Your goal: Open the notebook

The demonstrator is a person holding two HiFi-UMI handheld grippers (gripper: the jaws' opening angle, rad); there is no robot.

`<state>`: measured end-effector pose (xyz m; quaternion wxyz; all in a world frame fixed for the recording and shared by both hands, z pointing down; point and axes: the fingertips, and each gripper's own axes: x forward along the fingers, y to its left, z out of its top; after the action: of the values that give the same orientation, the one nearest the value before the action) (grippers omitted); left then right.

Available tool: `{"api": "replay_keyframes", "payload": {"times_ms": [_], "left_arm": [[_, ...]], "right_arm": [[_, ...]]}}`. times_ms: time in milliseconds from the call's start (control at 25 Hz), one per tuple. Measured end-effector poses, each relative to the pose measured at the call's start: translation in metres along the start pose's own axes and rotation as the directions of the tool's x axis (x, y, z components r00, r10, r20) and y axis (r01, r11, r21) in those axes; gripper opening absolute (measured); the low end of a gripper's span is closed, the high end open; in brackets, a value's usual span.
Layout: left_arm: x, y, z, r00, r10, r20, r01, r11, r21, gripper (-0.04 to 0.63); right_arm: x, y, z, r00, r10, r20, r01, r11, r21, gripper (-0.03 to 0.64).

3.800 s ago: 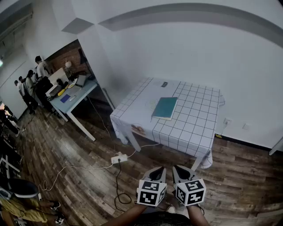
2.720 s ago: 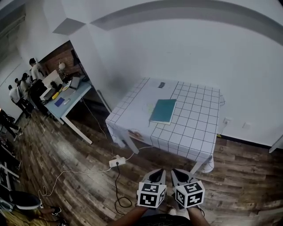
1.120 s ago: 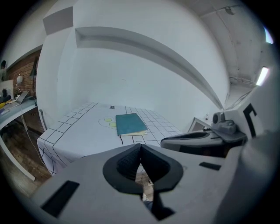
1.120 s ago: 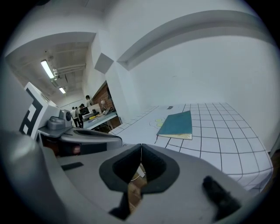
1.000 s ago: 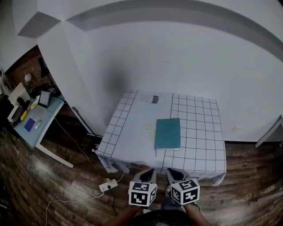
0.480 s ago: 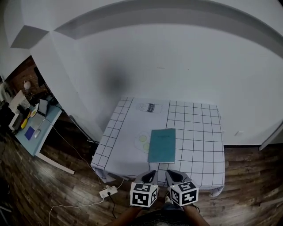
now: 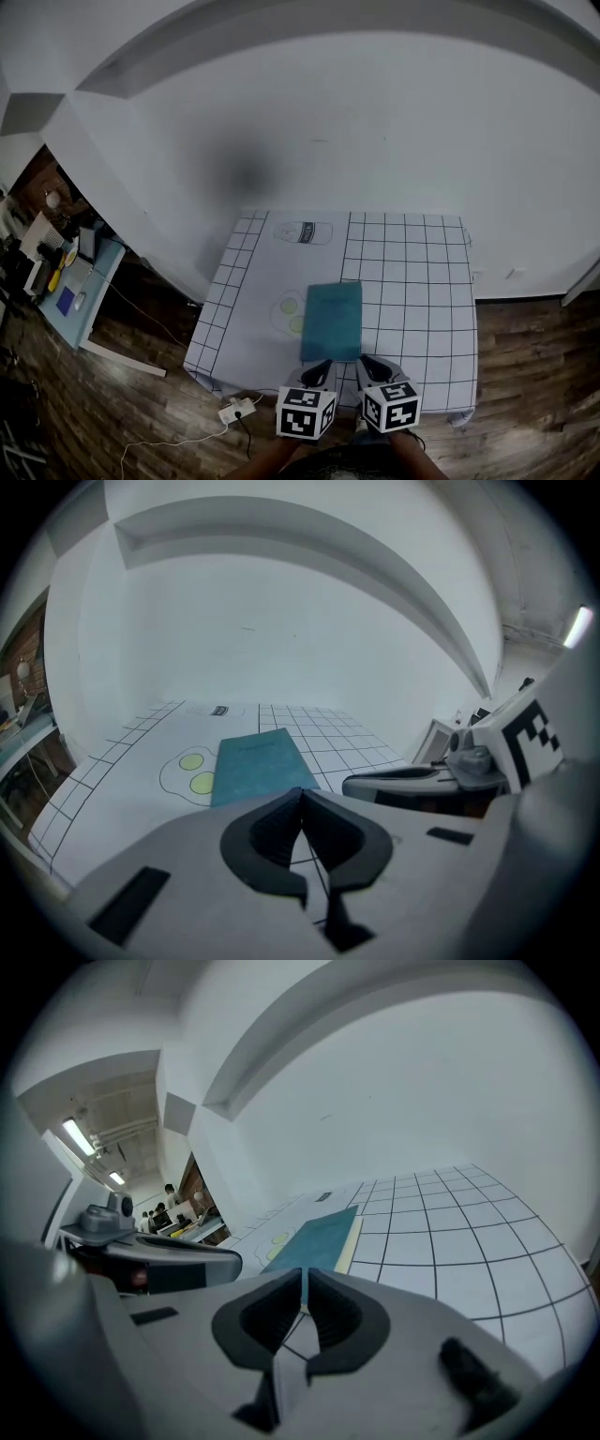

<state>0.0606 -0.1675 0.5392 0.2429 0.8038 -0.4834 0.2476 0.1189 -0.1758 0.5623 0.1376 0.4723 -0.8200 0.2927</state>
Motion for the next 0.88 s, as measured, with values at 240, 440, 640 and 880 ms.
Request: {"api": "replay_keyframes", "payload": {"times_ms": [240,440,640,880], "left_arm": [[0.017,0.004,0.01,0.998,0.05,-0.037,-0.049,0.998,0.03,0.011],[0.024,0.012,0.006,0.995,0.073,-0.063,-0.072,0.997,0.02,0.011],[0.031,0.015,0.01,0.998,0.043,-0.056,-0.042,0.999,0.015,0.011],[0.031,0.025,0.017,0.999,-0.004,-0.043,0.006,0.999,0.045,0.011]], "right_arm": [[0.022,-0.017,-0.002,0.997,0.072,-0.037,-0.067,0.99,0.122,0.123],[0.037,-0.021,-0.008,0.991,0.109,-0.071,-0.095,0.979,0.183,0.135],[0.046,-0.022,-0.011,0.989,0.121,-0.081,-0.097,0.961,0.26,0.167],[0.052,-0.022,-0.014,0.993,0.085,-0.08,-0.053,0.94,0.336,0.17]]}}
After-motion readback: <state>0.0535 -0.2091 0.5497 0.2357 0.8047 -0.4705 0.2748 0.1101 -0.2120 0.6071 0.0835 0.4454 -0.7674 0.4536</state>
